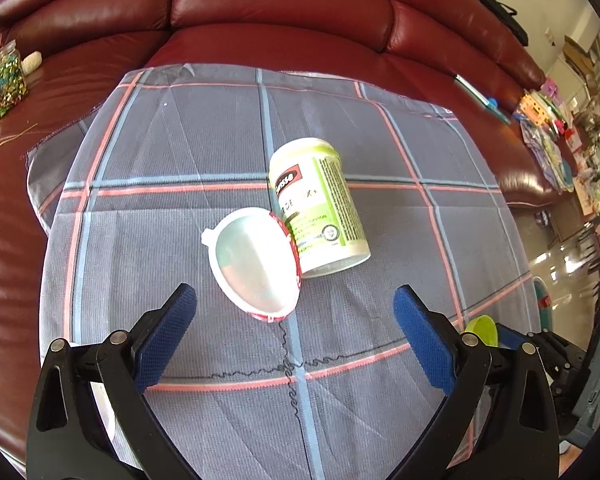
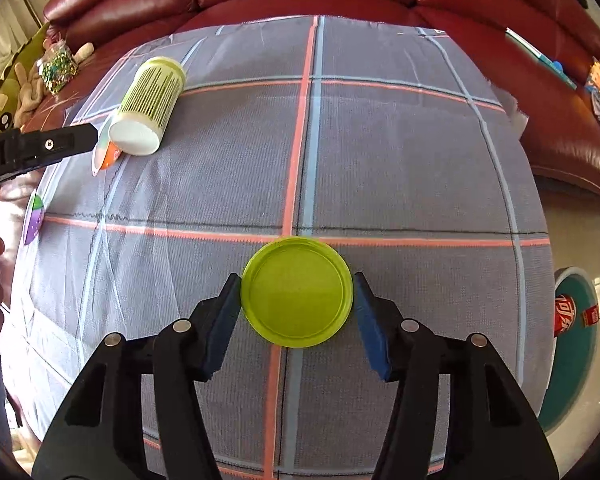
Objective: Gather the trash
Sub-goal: 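Grasp the white Swisse pill bottle with the left tool while the right tool holds the lid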
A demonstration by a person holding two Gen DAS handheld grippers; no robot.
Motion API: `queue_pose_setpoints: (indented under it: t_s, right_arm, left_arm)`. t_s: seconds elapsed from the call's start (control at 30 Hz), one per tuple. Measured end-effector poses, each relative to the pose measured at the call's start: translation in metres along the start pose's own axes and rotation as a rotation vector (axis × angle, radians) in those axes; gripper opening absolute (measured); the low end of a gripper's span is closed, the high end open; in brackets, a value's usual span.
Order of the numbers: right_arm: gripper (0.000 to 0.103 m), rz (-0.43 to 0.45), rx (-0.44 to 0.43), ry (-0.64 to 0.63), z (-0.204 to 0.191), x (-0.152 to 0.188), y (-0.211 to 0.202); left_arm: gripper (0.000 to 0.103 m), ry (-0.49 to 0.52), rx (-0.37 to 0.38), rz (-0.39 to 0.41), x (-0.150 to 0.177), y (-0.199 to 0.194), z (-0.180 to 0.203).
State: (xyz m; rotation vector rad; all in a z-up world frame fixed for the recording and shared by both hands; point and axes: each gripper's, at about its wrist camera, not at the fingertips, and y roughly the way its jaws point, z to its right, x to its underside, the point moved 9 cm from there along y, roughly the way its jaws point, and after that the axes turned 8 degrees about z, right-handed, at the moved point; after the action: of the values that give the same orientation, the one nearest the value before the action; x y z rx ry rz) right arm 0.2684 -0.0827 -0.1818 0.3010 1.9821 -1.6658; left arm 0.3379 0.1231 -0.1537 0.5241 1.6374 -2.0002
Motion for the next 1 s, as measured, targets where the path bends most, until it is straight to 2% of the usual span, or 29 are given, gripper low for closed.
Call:
queue_pose_setpoints:
  t_s: [0.23, 0.37, 0.47, 0.53, 0.7, 0.77, 1.0]
  right_arm:
    - [0.053, 0.005, -0.027, 0.085, 0.024, -0.021, 0.006]
    - [0.053, -0.003, -0.047, 0.115, 0.034, -0.024, 0.011]
    - [0.053, -0.003, -0.059, 0.126, 0.038, -0.026, 0.013]
    - [0.053, -0.002, -0.066, 0.136, 0.042, -0.026, 0.014]
    - [0.053, 0.005, -0.087, 0.153, 0.044, -0.025, 0.011]
    - [0.053, 0.008, -0.095, 0.161, 0.046, -0.024, 0.009]
    - [0.053, 0.016, -0.115, 0.2, 0.054, -0.019, 0.001]
  left_arm:
    - [0.099, 0.068, -0.021, 0.0, -0.039, 0.03, 0.018]
    - [0.099, 0.116, -0.037, -0.038, -0.046, 0.051, 0.027]
    - [0.09, 0.14, -0.045, -0.072, -0.041, 0.063, 0.03]
    - [0.077, 0.153, -0.048, -0.094, -0.036, 0.069, 0.033]
    - [0.057, 0.173, -0.035, -0.15, -0.018, 0.079, 0.04]
    - [0.054, 0.197, -0.057, -0.14, -0.014, 0.079, 0.043]
    - [0.053, 0.207, -0.063, -0.127, -0.005, 0.073, 0.053]
